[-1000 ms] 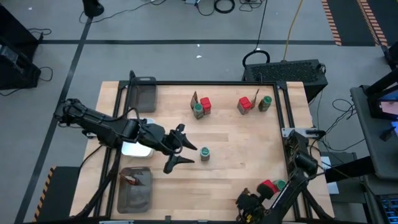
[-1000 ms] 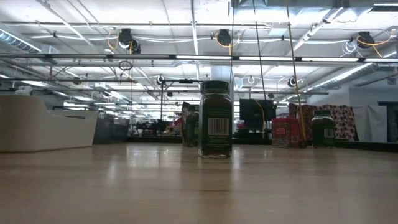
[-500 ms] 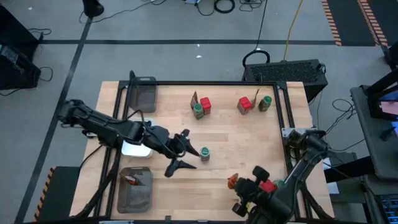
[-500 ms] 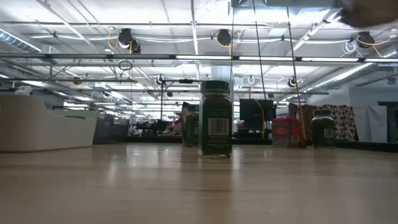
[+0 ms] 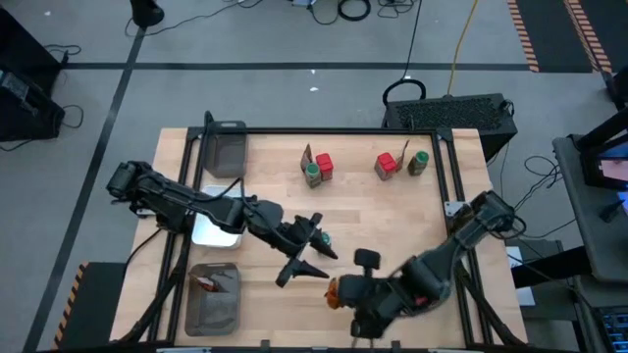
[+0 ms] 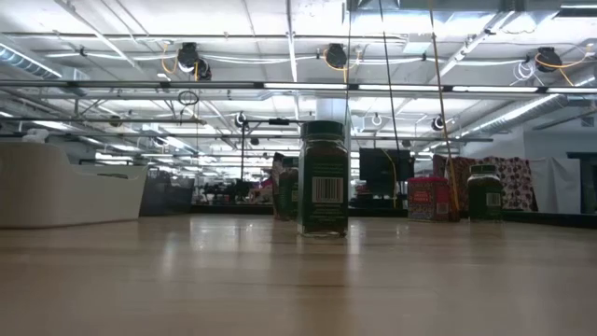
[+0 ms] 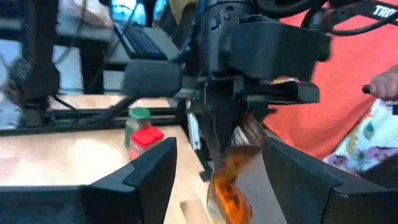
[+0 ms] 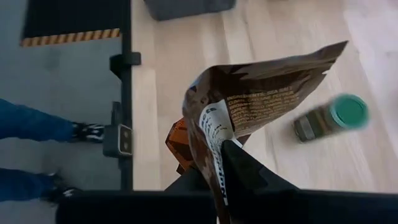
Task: Sort spices by type
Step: Put the orange seasoning bag into the bottom black bin
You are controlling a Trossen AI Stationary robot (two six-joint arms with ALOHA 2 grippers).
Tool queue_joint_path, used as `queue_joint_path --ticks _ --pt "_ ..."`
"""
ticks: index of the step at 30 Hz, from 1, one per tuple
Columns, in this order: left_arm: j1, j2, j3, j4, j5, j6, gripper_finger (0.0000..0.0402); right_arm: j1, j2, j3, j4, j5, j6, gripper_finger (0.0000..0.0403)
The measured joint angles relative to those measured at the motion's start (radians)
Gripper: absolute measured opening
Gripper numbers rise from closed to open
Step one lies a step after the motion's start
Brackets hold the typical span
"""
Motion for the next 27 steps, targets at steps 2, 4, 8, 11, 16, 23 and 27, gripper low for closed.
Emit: queue_joint_path --ticks 2,4,8,11,16,23,27 --pt "0.000 0.005 0.006 -0.021 0.020 -0.001 0.0242 -0.023 0.000 0.000 0.037 -0.035 -0.042 0.0000" --pt "-0.001 0.006 0.007 -0.033 0.049 -0.001 0.0242 -0.038 0.000 0.000 0.073 -0.059 -0.081 0.0000" --pt "-0.001 0.006 0.007 -0.041 0.142 -0.001 0.0242 -0.060 0.000 0.000 0.117 -0.087 -0.129 0.0000" --pt "-0.001 0.006 0.008 -0.040 0.165 -0.001 0.0242 -0.074 0.000 0.000 0.119 -0.089 -0.141 0.0000" --pt "-0.001 0.006 0.008 -0.073 0.164 -0.002 0.0242 -0.099 0.000 0.000 0.145 -0.104 -0.154 0.0000" --pt "-0.001 0.006 0.008 -0.088 0.162 -0.002 0.0215 -0.119 0.000 0.000 0.150 -0.106 -0.154 0.0000" --pt "-0.001 0.006 0.008 -0.088 0.161 0.005 0.0134 -0.119 0.000 0.000 0.151 -0.106 -0.154 0.0000"
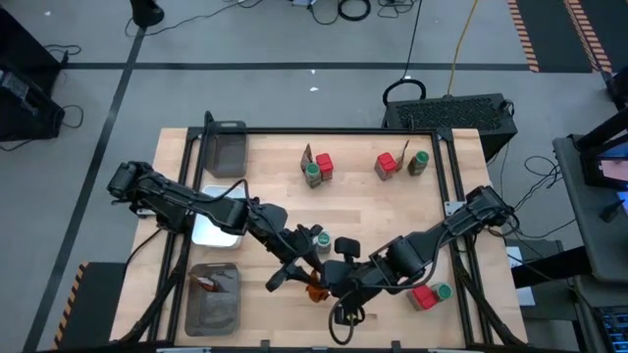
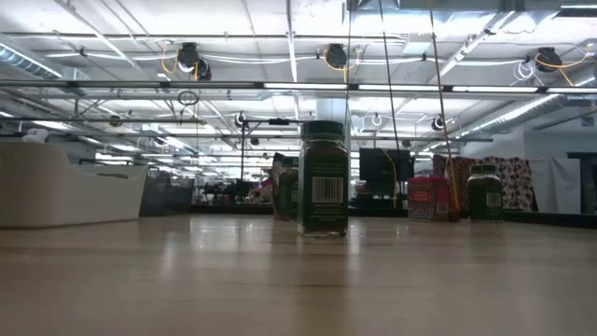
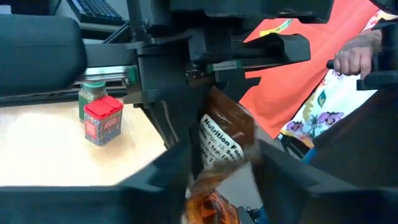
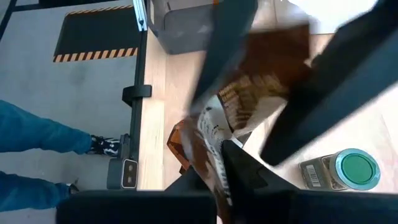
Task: Sort spices by type
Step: Put the orange seasoning bag into the bottom black bin
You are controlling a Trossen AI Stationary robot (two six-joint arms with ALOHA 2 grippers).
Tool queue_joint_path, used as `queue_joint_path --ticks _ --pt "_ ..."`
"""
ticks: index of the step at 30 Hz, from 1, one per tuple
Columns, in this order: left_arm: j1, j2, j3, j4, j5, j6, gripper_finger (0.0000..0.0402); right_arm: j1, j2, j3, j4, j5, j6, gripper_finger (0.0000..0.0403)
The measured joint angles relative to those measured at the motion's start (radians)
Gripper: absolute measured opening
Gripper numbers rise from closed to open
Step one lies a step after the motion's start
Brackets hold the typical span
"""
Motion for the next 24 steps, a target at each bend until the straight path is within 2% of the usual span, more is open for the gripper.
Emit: queue_joint_path --ticks 3,5,11,14,21,24 --pt "0.002 0.000 0.000 0.000 0.000 0.003 0.0047 0.000 0.000 0.000 0.000 0.000 0.000 0.0000" --pt "0.005 0.000 0.000 0.000 0.000 0.001 0.0014 0.000 0.000 0.000 0.000 0.001 0.000 0.0000" --pt "0.018 0.000 0.000 -0.001 0.000 0.002 0.0005 0.000 0.000 0.000 -0.001 0.002 0.007 0.0001" --pt "0.025 -0.005 0.000 -0.004 -0.002 0.000 0.0004 0.000 0.000 0.000 0.000 0.004 0.009 0.0013" --pt "0.034 -0.018 0.000 -0.016 -0.005 -0.004 0.0002 0.001 -0.005 0.000 -0.026 -0.004 0.069 0.0092" --pt "0.041 -0.047 0.000 -0.076 -0.005 -0.005 0.0002 0.001 -0.017 0.000 -0.084 -0.006 0.101 0.0133"
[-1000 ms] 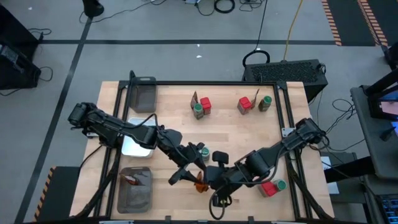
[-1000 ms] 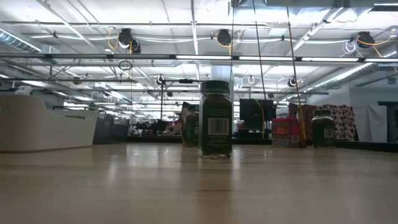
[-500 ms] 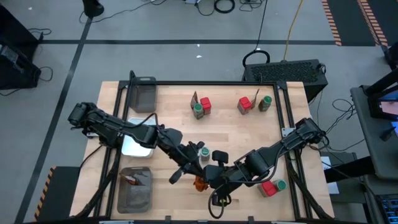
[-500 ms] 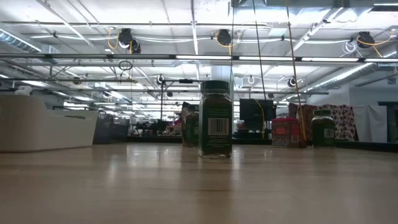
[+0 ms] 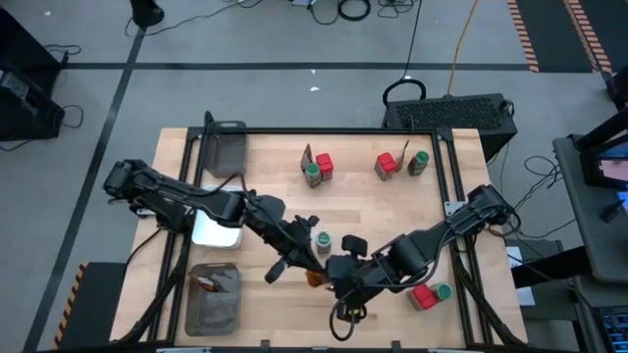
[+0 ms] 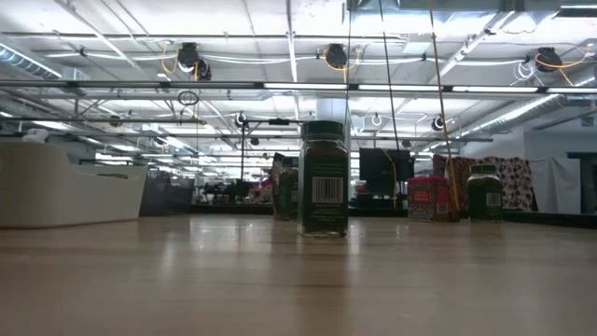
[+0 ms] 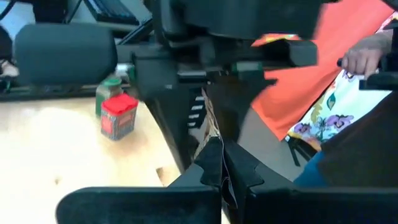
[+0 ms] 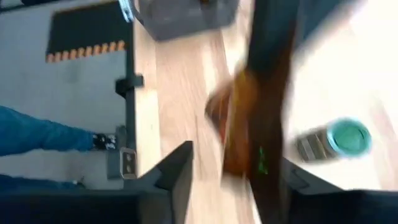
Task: Sort spices by type
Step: Put the orange seasoning bag into the bottom black bin
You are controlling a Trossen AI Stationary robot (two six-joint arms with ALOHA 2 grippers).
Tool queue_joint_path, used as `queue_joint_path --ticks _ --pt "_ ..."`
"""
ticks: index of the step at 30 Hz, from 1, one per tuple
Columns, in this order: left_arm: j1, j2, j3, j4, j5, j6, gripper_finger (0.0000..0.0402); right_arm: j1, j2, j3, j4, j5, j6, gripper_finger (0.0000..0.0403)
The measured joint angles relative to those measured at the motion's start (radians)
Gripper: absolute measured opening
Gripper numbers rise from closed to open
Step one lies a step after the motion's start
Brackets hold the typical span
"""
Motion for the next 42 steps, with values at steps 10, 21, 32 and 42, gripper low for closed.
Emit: queue_joint_path --ticks 10,21,32,42 --pt "0.011 -0.196 0.002 -0.260 -0.230 0.028 0.0001 0.059 -0.074 0.000 -0.209 0.036 0.165 0.0207" --pt "-0.002 -0.295 0.004 -0.572 -0.149 -0.052 0.0000 0.072 -0.086 0.000 -0.202 0.165 0.156 0.0207" --pt "-0.045 -0.340 0.001 -0.673 -0.466 -0.115 0.0000 0.062 -0.086 0.000 -0.188 0.165 0.136 0.0207" --pt "-0.089 -0.359 0.002 -0.661 -0.501 -0.133 0.0000 0.059 -0.086 0.000 -0.164 0.165 0.125 0.0207"
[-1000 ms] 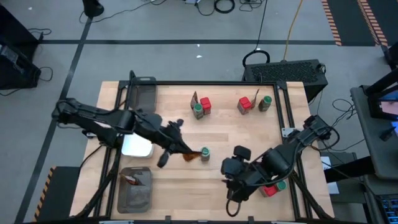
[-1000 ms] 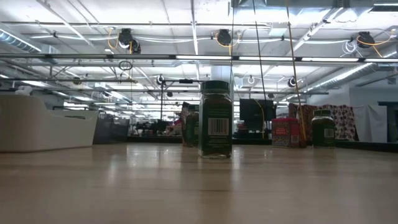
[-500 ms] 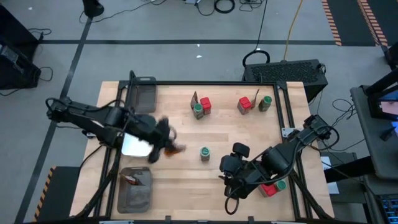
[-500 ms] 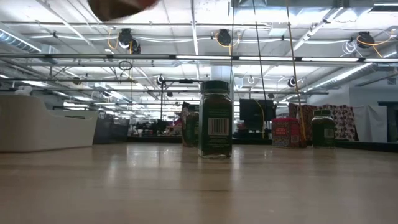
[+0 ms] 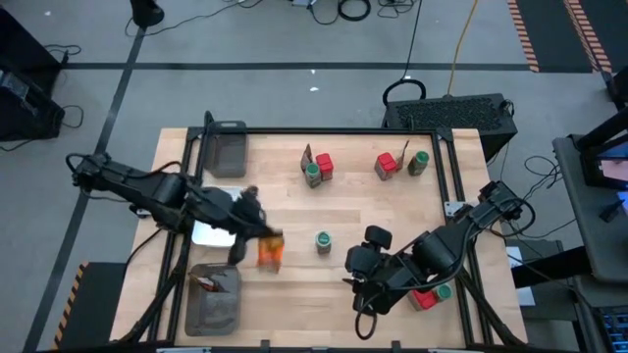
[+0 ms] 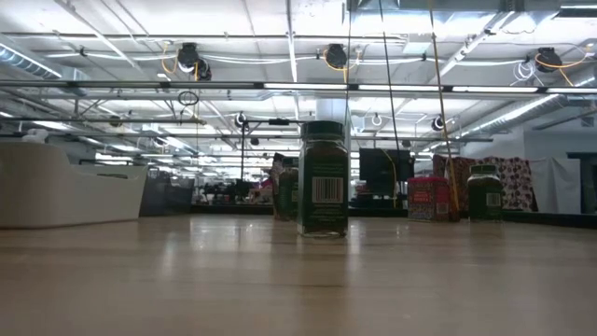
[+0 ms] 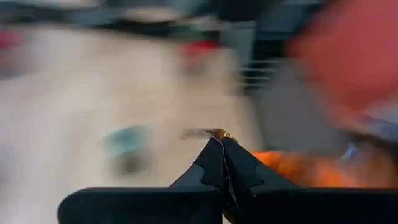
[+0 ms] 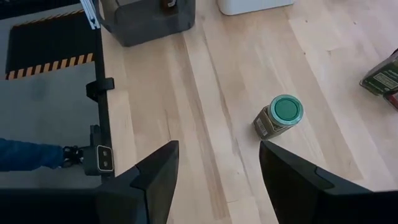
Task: Sort spices by type
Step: Put the orange seasoning bag into the bottom black bin
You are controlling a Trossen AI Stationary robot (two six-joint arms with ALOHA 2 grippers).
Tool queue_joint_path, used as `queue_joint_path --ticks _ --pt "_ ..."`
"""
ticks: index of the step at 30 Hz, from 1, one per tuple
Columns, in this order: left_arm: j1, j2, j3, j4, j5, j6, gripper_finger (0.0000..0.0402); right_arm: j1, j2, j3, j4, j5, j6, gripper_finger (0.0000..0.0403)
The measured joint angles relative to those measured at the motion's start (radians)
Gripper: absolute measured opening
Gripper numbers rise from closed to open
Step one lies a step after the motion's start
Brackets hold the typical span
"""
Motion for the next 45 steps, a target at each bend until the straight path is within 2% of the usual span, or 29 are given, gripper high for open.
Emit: queue_joint_path --ticks 1,2,3,5,6,7,10,13,18,25,29,33,36,40,45 --pt "0.004 0.001 0.000 -0.054 -0.016 -0.009 0.0000 0.000 0.000 0.000 0.004 0.000 0.000 0.0207" --pt "0.007 0.006 -0.002 -0.094 0.028 -0.031 0.0000 0.000 0.000 0.000 0.007 0.000 0.001 0.0207" --pt "0.010 0.012 -0.003 -0.105 0.155 -0.050 0.0000 0.000 0.000 0.000 0.009 -0.001 0.001 0.0207" --pt "0.002 0.025 -0.004 -0.040 0.477 -0.030 0.0000 0.000 0.000 0.000 0.012 -0.002 -0.005 0.0207" --pt "-0.013 0.030 -0.003 0.033 0.585 -0.023 0.0000 0.000 0.000 0.000 0.013 -0.002 -0.014 0.0207" --pt "-0.029 0.031 -0.001 0.089 0.634 -0.023 0.0000 -0.001 0.000 0.000 0.013 -0.002 -0.022 0.0207" --pt "-0.056 0.023 -0.001 0.160 0.646 -0.024 0.0000 -0.008 0.000 0.000 0.016 -0.004 -0.038 0.0208" --pt "-0.072 0.023 -0.001 0.141 0.625 -0.030 0.0000 -0.013 0.001 0.000 0.018 -0.004 -0.037 0.0208" --pt "-0.167 -0.011 -0.002 0.065 0.445 -0.076 0.0000 -0.013 0.001 0.000 0.022 -0.004 -0.038 0.0208" --pt "-0.364 -0.114 -0.002 0.054 0.065 -0.170 0.0000 -0.021 0.002 0.000 0.042 0.001 -0.040 0.0208" --pt "-0.498 -0.129 -0.002 0.035 -0.141 -0.280 0.0000 -0.027 0.002 0.000 0.071 0.002 -0.081 0.0208" --pt "-0.615 -0.102 -0.002 -0.046 -0.310 -0.473 0.0000 -0.027 0.002 0.000 0.120 0.001 -0.166 0.0208" --pt "-0.689 -0.071 -0.002 -0.098 -0.403 -0.629 0.0000 -0.026 0.002 0.000 0.150 0.001 -0.235 0.0208" --pt "-0.784 -0.016 -0.002 -0.145 -0.467 -0.772 0.0000 -0.027 0.002 0.000 0.184 0.001 -0.296 0.0208" --pt "-0.906 0.053 -0.002 -0.185 -0.567 -0.812 0.0000 -0.028 0.003 0.000 0.269 0.001 -0.235 0.0208"
